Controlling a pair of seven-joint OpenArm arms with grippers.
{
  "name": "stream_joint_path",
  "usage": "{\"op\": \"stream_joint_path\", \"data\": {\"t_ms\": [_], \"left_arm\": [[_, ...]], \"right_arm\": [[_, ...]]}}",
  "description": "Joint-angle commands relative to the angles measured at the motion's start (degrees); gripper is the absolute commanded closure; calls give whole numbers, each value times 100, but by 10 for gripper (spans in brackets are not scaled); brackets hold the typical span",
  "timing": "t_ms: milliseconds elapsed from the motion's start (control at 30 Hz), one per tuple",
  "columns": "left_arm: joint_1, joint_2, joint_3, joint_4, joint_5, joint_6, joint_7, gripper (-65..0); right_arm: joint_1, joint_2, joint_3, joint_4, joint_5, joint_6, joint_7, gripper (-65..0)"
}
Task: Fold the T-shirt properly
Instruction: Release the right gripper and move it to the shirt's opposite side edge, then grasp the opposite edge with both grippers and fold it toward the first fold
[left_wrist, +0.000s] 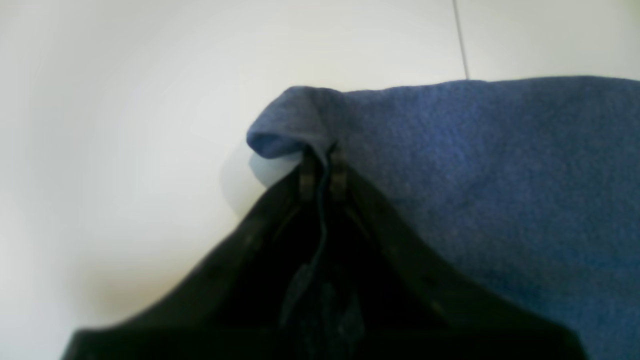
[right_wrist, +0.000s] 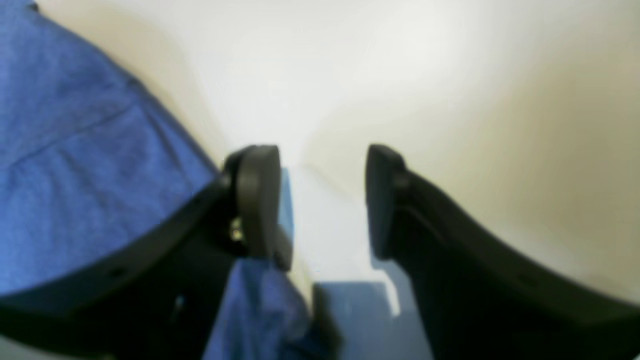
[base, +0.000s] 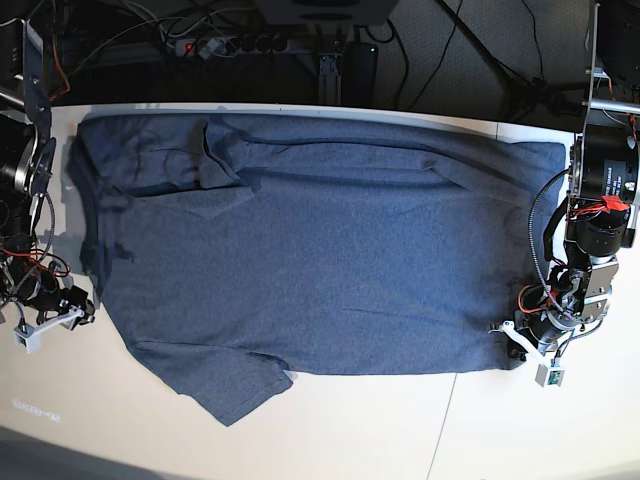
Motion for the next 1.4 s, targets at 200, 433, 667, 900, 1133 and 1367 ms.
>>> {"op": "stream_joint_path", "data": {"t_ms": [200,433,667,900,1133,1367], "left_arm": [[-157,-50,2,59,0,-116,24,0],[-157,-48,2,59,-2,-107,22,0],[-160,-35,2,59,2,-107,24,0],[-157,-35,2,59,2,-107,24,0],[-157,-35,2,59,0,-107,22,0],[-162,-50,2,59,0,-105,-111,0]], "right_arm": [[151,-396,9,68,-164,330,-31,-284],[153,-664,-37,70,-166,372,-28,-284],[155,-929,-765,76,-229,363,184,-284],[170,-979,-1438,96,-229,358,361,-284],[173,-979,-1445,201,-407,358,372,-212],[168,-975,-1445,691,-890,358,566,0]]}}
